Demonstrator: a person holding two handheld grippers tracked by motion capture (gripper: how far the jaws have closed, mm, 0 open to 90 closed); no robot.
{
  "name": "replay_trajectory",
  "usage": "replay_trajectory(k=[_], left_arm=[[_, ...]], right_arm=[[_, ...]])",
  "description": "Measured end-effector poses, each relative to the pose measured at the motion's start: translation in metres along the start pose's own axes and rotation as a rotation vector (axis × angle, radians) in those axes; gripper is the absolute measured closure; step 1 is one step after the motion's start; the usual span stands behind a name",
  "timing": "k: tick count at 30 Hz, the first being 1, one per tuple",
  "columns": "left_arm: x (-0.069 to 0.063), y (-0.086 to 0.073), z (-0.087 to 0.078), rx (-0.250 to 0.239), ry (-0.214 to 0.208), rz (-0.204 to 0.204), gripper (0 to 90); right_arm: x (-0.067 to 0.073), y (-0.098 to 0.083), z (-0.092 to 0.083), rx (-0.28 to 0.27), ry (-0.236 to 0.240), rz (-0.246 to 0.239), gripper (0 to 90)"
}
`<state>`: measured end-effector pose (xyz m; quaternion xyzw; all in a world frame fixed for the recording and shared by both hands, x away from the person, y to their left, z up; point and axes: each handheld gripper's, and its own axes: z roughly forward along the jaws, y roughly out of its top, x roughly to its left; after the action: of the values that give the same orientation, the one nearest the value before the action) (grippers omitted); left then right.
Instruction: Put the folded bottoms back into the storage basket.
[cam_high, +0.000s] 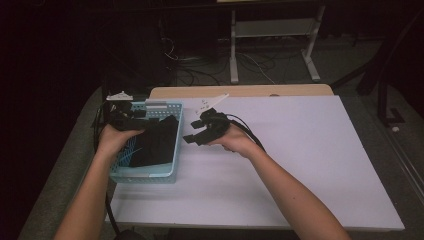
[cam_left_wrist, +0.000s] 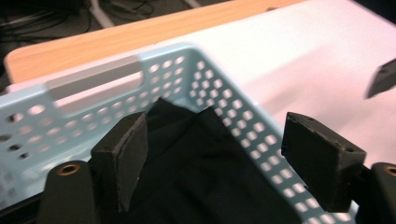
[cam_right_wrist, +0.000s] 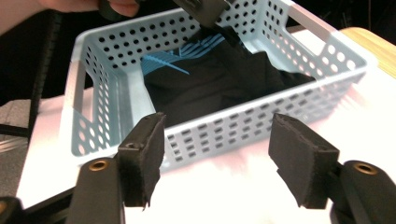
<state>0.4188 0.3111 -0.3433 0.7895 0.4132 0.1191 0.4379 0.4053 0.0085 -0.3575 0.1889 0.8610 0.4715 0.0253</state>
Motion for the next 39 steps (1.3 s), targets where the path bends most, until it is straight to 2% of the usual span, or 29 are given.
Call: replay_trajectory(k=[8, 18, 26, 32, 37, 39], left_arm=[[-0.020, -0.004, 0.004, -0.037, -0.061, 0.015, 12.6], [-0.054, -0.014, 0.009, -0.059, -0.137, 0.074, 0.0], [-0.082, -0.020, 0.013, -0.068, -0.199, 0.094, 0.0], [-0.105, -0.025, 0.013, -0.083, -0.240, 0.121, 0.0], [-0.118, -0.035, 0.015, -0.106, -0.290, 0.143, 0.0], [-0.123, -0.038, 0.014, -0.111, -0.294, 0.159, 0.0]], right_arm=[[-0.007, -0.016, -0.020, -0.018, -0.038, 0.014, 26.2], [-0.014, -0.037, -0.052, -0.040, -0.104, 0.021, 13.5], [-0.014, -0.057, -0.085, -0.066, -0.135, 0.033, 1.3], [-0.013, -0.073, -0.110, -0.093, -0.147, 0.047, 0.0], [-0.010, -0.090, -0.132, -0.114, -0.156, 0.063, 0.0], [-0.008, -0.098, -0.141, -0.118, -0.161, 0.071, 0.0]])
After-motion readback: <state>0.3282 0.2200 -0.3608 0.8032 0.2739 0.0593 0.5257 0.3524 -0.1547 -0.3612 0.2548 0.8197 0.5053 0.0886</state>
